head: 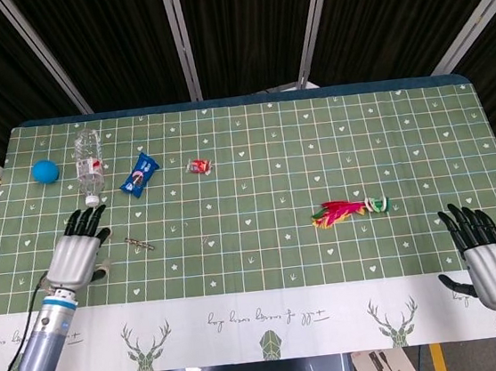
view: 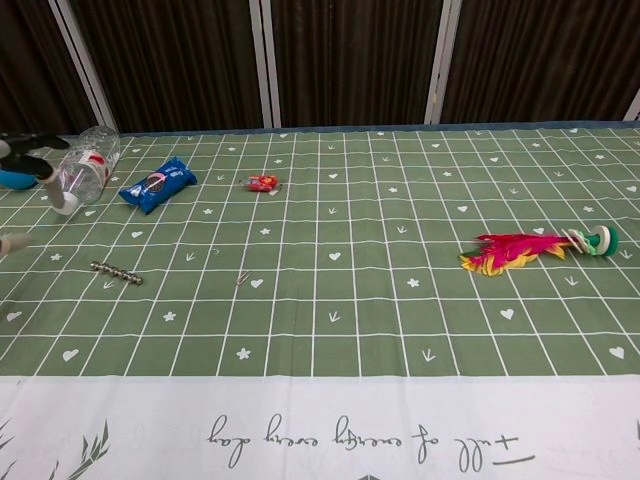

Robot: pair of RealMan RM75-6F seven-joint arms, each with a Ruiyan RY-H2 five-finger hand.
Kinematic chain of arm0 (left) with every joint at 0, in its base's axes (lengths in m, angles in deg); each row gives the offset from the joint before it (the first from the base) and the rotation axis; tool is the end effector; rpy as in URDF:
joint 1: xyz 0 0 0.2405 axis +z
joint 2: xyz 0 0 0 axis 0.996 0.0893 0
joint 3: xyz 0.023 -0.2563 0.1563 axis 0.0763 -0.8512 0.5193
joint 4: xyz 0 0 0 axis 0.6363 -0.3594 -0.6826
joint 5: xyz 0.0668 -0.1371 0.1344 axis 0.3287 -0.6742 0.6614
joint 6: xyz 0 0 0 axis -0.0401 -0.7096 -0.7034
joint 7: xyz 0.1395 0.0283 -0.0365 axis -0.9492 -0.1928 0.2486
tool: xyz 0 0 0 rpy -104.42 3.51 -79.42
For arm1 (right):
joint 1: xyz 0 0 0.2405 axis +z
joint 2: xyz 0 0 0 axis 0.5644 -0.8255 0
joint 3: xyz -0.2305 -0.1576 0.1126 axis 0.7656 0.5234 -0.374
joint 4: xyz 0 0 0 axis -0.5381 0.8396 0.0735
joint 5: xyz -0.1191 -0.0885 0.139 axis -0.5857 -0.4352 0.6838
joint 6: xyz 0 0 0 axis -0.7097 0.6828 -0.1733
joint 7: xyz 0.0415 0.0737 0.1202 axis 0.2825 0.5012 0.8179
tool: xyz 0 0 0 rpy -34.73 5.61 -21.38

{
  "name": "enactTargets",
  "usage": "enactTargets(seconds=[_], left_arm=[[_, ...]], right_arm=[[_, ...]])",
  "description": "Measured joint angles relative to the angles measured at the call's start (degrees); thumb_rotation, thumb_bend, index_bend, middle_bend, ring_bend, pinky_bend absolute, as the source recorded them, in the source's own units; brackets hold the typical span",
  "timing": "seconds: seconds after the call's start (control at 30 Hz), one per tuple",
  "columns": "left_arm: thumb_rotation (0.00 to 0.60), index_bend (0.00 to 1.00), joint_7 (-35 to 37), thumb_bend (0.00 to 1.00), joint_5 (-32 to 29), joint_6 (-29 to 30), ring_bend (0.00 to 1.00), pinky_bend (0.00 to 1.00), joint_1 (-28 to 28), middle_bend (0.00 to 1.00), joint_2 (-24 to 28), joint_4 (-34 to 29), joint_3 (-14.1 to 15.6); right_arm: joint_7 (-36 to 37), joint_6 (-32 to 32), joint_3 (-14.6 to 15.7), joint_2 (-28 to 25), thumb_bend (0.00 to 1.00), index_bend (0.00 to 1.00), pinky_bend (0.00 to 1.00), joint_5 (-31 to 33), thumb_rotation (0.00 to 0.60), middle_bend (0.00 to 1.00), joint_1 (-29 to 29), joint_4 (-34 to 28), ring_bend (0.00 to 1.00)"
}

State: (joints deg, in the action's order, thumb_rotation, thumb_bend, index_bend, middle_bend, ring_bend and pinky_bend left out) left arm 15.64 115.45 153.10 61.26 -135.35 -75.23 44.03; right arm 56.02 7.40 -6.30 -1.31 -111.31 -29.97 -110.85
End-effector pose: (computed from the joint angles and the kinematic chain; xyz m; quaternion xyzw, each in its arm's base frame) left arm -0.2736 0.3002 0.0745 -0.7192 -0.3304 -0.2914 0.5373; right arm -0.3423 -0.1798 0.1693 0.6389 -0.3253 0.3757 0.5872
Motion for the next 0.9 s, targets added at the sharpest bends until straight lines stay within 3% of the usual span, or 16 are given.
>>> enactTargets(seconds=[0.43,0.9], left_arm=[[0.600,0.42,-9.94,0.30,-7.32,-4.01,0.00,0.00,-6.84,0.00,-12.11,9.49,-0.52],[0.600,0.45,-11.79,0.30,-4.22,-3.65,0.00,0.00,-9.59,0.00,-18.16,19.12,2.30]], right_arm=[[1.23,-0.19,-0.09,-0.11,0.05,0.00,0.08,0.19,0.600,0.00,0.11,0.16,0.00],[1.07,-0.06,-0.12,-0.11,0.05,0.00,0.08,0.35,0.600,0.00,-0.01,-0.09,0.00]])
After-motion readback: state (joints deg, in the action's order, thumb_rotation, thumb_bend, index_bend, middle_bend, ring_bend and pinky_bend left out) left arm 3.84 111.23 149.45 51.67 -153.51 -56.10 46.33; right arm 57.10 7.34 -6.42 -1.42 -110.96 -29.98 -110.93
